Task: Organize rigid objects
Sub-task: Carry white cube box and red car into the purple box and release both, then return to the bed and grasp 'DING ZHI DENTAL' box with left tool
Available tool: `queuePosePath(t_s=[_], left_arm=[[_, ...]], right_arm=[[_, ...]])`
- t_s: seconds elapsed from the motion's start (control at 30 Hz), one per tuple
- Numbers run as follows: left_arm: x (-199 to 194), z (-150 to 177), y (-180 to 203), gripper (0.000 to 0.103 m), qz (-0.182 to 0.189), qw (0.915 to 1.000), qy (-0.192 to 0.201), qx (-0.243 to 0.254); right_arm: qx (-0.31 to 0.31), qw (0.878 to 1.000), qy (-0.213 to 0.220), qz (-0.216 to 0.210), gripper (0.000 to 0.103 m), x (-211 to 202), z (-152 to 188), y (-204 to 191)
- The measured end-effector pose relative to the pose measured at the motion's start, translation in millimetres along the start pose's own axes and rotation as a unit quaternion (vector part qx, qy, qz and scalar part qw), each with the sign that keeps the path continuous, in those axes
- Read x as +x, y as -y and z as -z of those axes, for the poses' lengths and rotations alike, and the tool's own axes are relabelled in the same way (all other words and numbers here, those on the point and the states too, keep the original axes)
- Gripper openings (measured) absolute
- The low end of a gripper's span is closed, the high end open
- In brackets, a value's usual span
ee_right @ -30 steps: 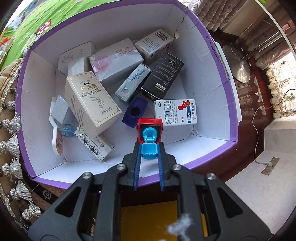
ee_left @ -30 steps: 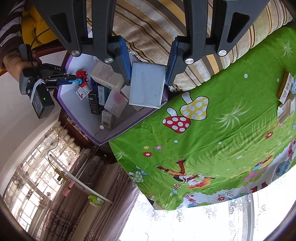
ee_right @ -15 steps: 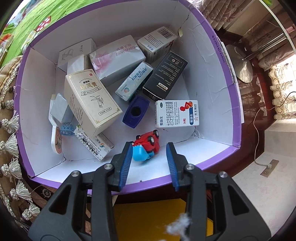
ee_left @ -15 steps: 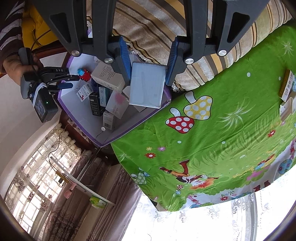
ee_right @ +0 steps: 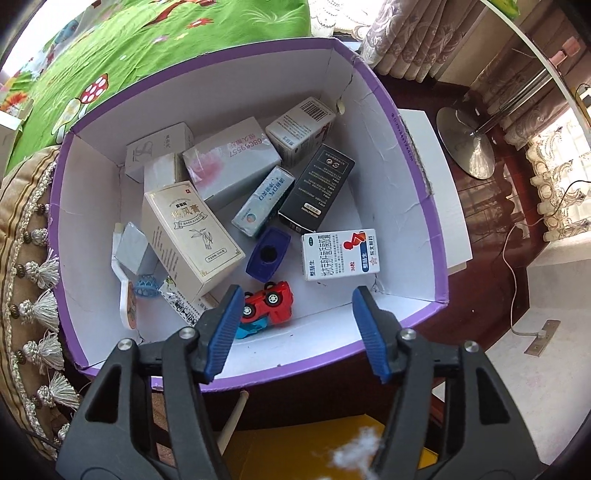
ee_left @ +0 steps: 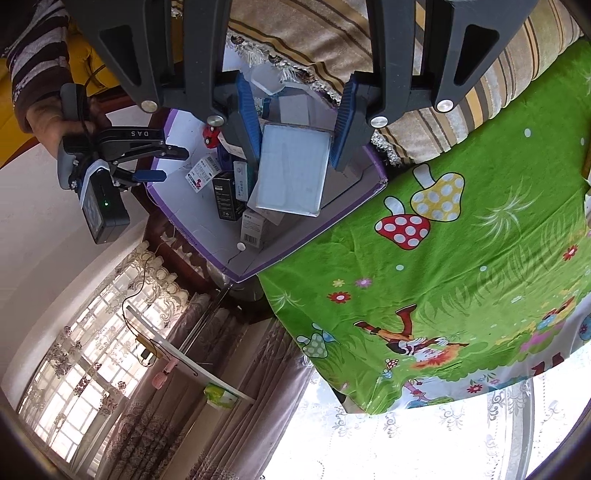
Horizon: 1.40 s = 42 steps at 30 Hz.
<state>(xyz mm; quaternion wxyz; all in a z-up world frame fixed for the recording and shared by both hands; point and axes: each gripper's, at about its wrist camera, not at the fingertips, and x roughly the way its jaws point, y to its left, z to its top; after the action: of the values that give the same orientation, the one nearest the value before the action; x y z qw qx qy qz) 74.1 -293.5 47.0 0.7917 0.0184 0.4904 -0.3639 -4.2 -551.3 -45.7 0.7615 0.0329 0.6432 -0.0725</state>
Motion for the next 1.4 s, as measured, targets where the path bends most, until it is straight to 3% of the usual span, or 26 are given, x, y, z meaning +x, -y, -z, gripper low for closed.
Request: queuePosePath(t_s=[0.1, 0.43, 0.63, 0.83, 1.03, 1.2, 1.4], left_arm=[[0, -1, 0, 0.055, -0.001, 1.0000, 0.004, -0.002], [-8, 3, -18, 0.055, -0.008, 0.9997, 0.007, -0.024], [-25, 5, -44, 0.055, -0.024, 0.9984, 0.023, -0.045], [-49, 14, -101, 0.055, -0.063, 0.9932, 0.039, -0.090], [-77, 27, -181, 0.056, -0.128, 0.9811, 0.049, -0.137], [-91, 38, -247, 0.056, -0.184, 0.9675, 0.038, -0.170], [-83, 42, -295, 0.056, -0.227, 0.9605, 0.010, -0.160]], right_arm=[[0.004, 1.000, 0.007, -0.001, 0.068, -1, 1, 1], [0.020, 0.998, 0.058, -0.027, 0.069, -26, -7, -21], [0.001, 0.994, 0.093, -0.058, 0.072, -46, -27, -62], [-0.041, 0.989, 0.114, -0.084, 0.073, -59, -49, -116], [-0.086, 0.983, 0.125, -0.100, 0.075, -68, -68, -168], [-0.117, 0.979, 0.129, -0.105, 0.076, -70, -81, -203], [-0.117, 0.979, 0.125, -0.107, 0.076, -71, -91, -217]])
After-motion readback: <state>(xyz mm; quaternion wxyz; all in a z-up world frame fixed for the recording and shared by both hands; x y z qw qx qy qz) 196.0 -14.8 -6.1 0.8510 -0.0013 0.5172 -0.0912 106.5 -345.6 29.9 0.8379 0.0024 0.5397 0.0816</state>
